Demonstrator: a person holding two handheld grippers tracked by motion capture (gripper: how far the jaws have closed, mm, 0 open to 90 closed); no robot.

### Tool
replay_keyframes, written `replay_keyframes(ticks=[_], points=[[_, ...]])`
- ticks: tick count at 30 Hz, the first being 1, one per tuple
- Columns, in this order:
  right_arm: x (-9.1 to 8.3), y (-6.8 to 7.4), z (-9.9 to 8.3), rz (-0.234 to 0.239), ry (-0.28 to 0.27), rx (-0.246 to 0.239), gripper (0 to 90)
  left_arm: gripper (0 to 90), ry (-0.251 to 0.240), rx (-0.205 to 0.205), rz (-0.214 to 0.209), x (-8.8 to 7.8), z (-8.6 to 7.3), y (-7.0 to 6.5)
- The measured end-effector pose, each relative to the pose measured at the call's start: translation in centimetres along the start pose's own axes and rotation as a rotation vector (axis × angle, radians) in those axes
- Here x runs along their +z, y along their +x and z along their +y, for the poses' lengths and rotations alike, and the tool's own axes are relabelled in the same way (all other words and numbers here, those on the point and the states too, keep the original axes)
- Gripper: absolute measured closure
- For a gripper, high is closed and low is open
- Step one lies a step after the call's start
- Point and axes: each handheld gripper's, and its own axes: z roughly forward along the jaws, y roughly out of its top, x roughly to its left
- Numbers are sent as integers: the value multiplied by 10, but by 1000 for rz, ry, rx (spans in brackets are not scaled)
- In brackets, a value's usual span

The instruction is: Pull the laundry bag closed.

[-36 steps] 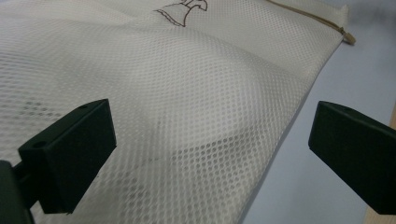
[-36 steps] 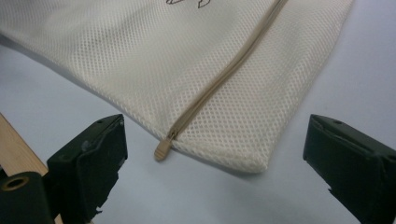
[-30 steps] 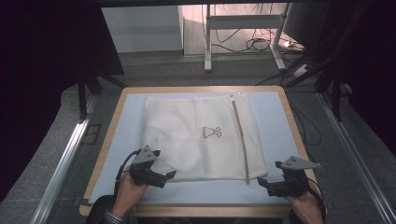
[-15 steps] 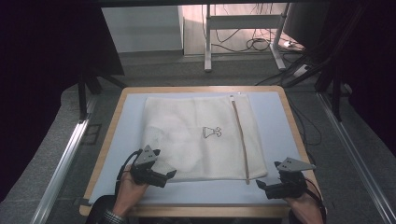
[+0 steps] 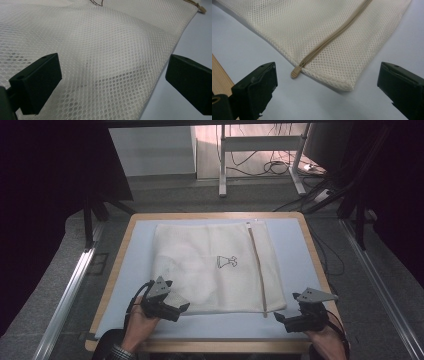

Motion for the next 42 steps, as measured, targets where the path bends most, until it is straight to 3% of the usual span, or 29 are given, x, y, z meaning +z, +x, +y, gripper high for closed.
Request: replay_keyframes(ticks=[14, 18, 27, 31, 36, 39, 40, 41, 42], points=[[8, 1, 5, 8, 7, -27, 58, 2, 1, 0, 4, 0, 0, 0], [14, 2, 4, 28, 21, -21, 46, 2, 2, -1, 3, 0, 0, 0], [21, 4, 6, 11, 24, -2, 22, 2, 11, 6, -1, 1, 0, 0], [25, 2, 5, 11, 62, 5, 22, 2, 9, 6, -2, 1, 0, 0], [24, 2, 7, -17, 77, -23, 135, 2, 22, 18, -2, 3, 1, 0], [23, 8, 10, -51, 74, -92, 262, 2, 24, 21, 0, 3, 1, -1], [23, 8, 10, -51, 74, -92, 262, 2, 24, 22, -1, 3, 1, -1], [25, 13, 12, -58, 83, -141, 311, 2, 25, 23, 0, 3, 1, 0], [25, 13, 12, -58, 83, -141, 311, 3, 25, 23, 0, 3, 1, 0]])
